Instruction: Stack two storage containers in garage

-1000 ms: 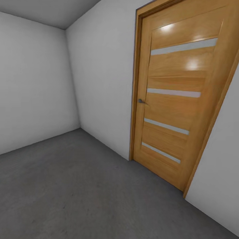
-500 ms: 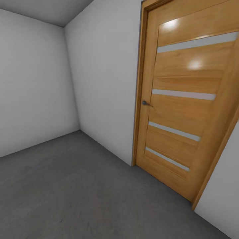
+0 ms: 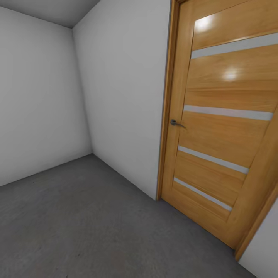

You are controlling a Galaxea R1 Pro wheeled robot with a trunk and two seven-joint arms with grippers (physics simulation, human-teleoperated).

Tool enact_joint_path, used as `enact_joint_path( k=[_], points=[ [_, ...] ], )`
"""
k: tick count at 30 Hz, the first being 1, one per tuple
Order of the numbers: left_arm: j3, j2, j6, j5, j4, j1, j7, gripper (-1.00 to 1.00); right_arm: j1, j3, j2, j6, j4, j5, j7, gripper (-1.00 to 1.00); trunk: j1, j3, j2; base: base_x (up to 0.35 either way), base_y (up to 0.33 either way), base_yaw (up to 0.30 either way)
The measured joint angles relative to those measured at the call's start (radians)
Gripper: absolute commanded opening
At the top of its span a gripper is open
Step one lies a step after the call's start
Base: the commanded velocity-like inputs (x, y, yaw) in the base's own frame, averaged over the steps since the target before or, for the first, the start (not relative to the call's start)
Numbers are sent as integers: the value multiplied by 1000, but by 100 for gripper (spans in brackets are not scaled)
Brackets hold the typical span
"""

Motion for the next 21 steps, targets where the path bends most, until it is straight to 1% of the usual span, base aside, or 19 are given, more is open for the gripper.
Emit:
enact_joint_path(
  k=[7,21],
  points=[
    [0,0,0,0,0,0,0,100,0,0,0,-2,0,0,0,100,0,0,0,331,55,0],
    [0,0,-1,0,0,0,0,100,0,-2,1,-3,0,4,0,100,0,0,0,331,4,0]
  ],
)
